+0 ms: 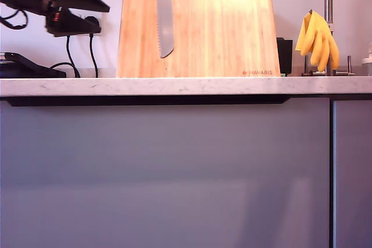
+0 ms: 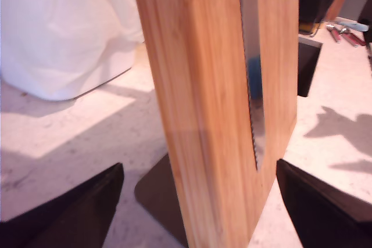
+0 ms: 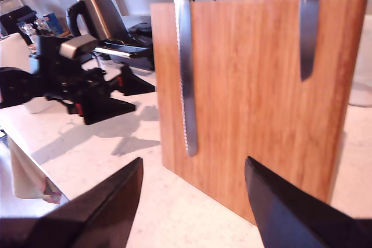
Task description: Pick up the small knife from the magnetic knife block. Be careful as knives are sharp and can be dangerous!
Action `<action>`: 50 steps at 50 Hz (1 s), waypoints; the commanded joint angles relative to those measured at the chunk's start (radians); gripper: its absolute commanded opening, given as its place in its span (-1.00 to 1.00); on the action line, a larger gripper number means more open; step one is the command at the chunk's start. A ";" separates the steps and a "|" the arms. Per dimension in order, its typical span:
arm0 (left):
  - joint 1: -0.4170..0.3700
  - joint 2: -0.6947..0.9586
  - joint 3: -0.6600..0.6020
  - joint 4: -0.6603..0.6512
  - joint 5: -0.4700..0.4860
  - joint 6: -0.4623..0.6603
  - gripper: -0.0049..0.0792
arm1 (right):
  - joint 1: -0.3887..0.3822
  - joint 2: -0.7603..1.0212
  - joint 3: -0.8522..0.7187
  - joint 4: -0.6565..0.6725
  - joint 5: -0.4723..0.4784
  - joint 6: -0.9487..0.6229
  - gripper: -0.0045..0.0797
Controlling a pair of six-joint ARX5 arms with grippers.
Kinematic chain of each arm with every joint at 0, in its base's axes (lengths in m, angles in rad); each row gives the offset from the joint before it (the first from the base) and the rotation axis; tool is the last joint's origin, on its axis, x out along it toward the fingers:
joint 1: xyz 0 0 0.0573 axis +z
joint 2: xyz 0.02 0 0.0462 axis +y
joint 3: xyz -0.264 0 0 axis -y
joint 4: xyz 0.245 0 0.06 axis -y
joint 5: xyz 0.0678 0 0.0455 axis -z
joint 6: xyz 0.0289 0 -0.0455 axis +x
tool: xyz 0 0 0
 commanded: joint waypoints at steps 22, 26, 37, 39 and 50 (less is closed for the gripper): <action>-0.075 0.186 0.108 0.016 0.049 -0.025 0.93 | 0.011 0.008 0.042 0.008 0.004 -0.002 0.31; -0.084 0.187 0.108 0.025 0.049 -0.025 0.93 | 0.011 0.009 0.053 0.008 0.005 -0.002 0.31; -0.107 0.187 0.108 0.027 0.033 -0.025 0.88 | 0.012 0.031 0.090 0.008 0.023 -0.002 0.31; -0.112 0.187 0.108 0.028 0.027 -0.025 0.77 | 0.012 0.035 0.095 0.006 0.023 -0.002 0.31; -0.126 0.187 0.108 0.042 0.017 0.010 -0.41 | 0.039 0.042 0.097 0.008 0.056 -0.003 0.31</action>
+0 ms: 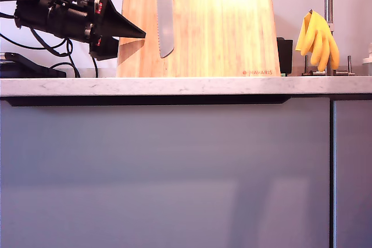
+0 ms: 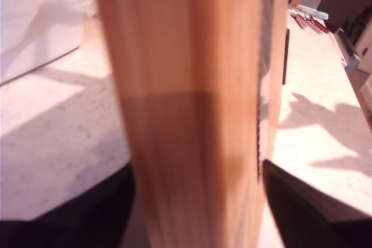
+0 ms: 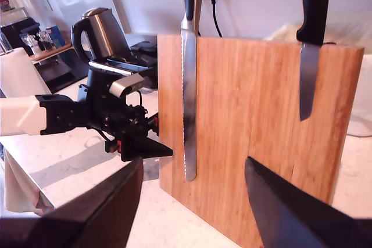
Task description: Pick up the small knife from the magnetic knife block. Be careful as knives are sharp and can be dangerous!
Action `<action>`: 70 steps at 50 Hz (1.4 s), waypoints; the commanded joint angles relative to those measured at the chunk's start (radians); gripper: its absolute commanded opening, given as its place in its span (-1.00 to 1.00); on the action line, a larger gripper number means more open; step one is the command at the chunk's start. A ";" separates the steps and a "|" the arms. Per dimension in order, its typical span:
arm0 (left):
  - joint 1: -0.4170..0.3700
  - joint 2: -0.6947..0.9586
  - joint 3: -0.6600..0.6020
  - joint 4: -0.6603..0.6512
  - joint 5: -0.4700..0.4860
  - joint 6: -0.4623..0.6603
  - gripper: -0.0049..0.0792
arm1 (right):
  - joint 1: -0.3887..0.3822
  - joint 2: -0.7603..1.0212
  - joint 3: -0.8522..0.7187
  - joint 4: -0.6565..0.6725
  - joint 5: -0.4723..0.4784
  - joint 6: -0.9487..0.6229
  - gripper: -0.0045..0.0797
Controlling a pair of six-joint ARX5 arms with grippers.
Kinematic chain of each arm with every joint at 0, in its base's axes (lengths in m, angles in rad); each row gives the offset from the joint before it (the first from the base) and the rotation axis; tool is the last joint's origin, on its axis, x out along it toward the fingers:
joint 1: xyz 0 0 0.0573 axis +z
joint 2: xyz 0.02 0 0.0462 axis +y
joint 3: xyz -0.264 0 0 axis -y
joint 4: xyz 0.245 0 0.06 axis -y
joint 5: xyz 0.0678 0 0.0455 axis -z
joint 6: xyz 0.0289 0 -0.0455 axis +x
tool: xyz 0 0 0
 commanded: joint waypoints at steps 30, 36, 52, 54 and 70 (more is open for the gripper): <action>-0.005 0.005 0.010 0.055 0.005 0.055 -0.94 | 0.017 0.216 0.240 0.073 0.113 -0.029 0.31; -0.005 0.005 0.010 0.055 0.005 0.055 -0.94 | 0.017 0.285 0.327 0.071 0.112 -0.029 0.31; -0.005 0.005 0.010 0.055 0.005 0.055 -0.94 | 0.017 0.407 0.475 0.085 0.112 -0.047 0.31; -0.005 0.005 0.010 0.055 0.005 0.055 -0.94 | 0.017 0.422 0.489 0.093 0.113 -0.057 0.32; -0.005 0.005 0.010 0.055 0.006 0.055 -0.94 | 0.018 0.567 0.627 0.122 0.118 -0.064 0.32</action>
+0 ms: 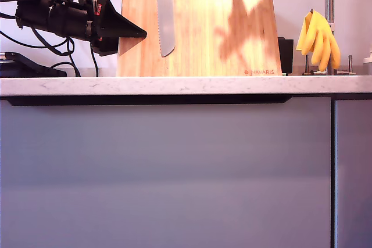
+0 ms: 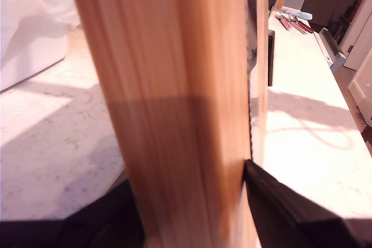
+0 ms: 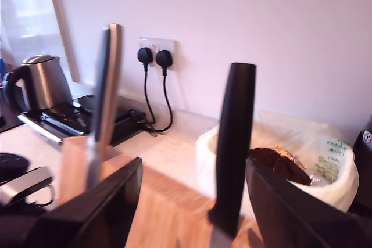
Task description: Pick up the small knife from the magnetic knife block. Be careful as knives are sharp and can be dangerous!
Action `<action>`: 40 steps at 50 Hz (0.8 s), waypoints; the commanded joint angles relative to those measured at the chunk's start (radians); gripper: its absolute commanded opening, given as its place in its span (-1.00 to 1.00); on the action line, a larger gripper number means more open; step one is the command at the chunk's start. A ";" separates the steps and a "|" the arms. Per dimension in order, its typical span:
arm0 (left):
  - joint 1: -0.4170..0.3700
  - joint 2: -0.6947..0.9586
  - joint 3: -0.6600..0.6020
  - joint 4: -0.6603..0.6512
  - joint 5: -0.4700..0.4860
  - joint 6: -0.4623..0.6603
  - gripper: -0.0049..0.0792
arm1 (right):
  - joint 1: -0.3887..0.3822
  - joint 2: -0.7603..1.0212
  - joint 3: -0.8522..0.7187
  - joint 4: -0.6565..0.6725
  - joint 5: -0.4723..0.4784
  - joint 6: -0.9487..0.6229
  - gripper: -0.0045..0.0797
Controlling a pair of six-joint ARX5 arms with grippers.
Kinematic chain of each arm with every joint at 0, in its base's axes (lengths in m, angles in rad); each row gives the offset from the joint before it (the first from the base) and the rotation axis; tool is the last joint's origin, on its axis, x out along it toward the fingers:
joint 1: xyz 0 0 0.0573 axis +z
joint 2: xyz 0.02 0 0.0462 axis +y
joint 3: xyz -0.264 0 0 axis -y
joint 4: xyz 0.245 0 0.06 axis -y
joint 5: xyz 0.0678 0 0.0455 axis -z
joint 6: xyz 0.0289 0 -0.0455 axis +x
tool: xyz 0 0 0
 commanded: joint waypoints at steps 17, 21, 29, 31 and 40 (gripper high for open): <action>-0.004 0.005 0.015 0.039 -0.012 0.039 -0.94 | 0.011 0.125 0.094 0.066 0.021 -0.005 0.32; -0.004 0.005 0.015 0.039 -0.005 0.039 -0.94 | 0.012 0.140 0.097 0.092 0.022 0.005 0.32; -0.004 0.005 0.015 0.039 -0.001 0.039 -0.94 | 0.024 0.154 0.097 0.128 0.035 0.007 0.32; -0.004 0.005 0.015 0.039 0.000 0.039 -0.94 | 0.024 0.157 0.097 0.134 0.043 0.007 0.31; -0.004 0.005 0.015 0.039 0.000 0.039 -0.94 | 0.032 0.160 0.097 0.147 0.068 0.006 0.10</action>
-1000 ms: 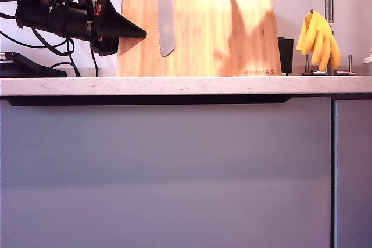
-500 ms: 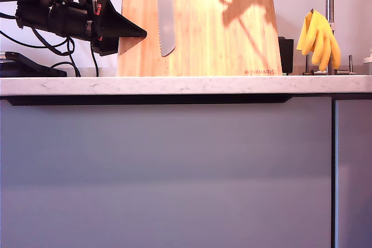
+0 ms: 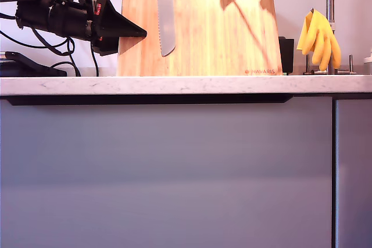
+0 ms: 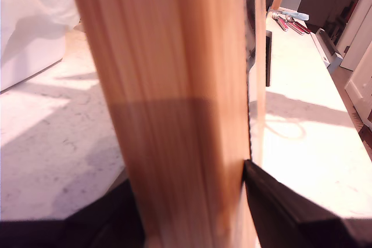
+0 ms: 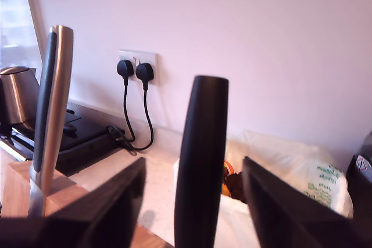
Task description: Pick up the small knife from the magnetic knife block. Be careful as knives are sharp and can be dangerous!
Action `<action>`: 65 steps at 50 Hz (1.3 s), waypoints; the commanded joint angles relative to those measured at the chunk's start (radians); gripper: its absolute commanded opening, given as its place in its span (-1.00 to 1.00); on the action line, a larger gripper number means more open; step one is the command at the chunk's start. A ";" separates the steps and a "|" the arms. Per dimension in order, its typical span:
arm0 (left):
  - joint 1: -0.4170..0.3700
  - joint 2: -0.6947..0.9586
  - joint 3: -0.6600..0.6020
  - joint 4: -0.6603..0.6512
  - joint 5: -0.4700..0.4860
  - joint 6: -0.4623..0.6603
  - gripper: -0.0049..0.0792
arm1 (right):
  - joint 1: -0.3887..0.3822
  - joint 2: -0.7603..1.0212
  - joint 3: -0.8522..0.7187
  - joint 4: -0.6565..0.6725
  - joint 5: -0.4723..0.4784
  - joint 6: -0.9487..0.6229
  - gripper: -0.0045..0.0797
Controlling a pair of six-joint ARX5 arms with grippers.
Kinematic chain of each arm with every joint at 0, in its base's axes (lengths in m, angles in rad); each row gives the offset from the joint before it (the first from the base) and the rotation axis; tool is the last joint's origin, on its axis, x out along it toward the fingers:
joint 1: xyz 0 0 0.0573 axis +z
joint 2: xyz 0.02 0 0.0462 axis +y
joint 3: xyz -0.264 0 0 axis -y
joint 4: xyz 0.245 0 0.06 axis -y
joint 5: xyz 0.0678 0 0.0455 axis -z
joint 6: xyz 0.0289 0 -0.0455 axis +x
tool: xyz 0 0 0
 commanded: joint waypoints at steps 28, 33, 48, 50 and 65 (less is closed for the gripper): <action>-0.004 0.004 0.015 0.037 -0.014 0.037 -0.94 | 0.021 0.064 0.019 0.012 0.009 0.010 -0.11; -0.004 0.004 0.015 0.037 -0.014 0.038 -0.94 | 0.022 0.065 0.019 0.011 0.010 0.010 -0.13; -0.004 0.004 0.015 0.041 -0.015 0.038 -0.94 | 0.021 0.065 0.024 0.018 0.012 0.009 -0.23; -0.004 0.004 0.015 0.042 -0.014 0.038 -0.94 | 0.021 0.065 0.026 0.017 0.012 0.010 -0.23; -0.004 0.004 0.015 0.043 -0.015 0.038 -0.94 | 0.021 0.064 0.032 -0.006 0.012 0.010 -0.23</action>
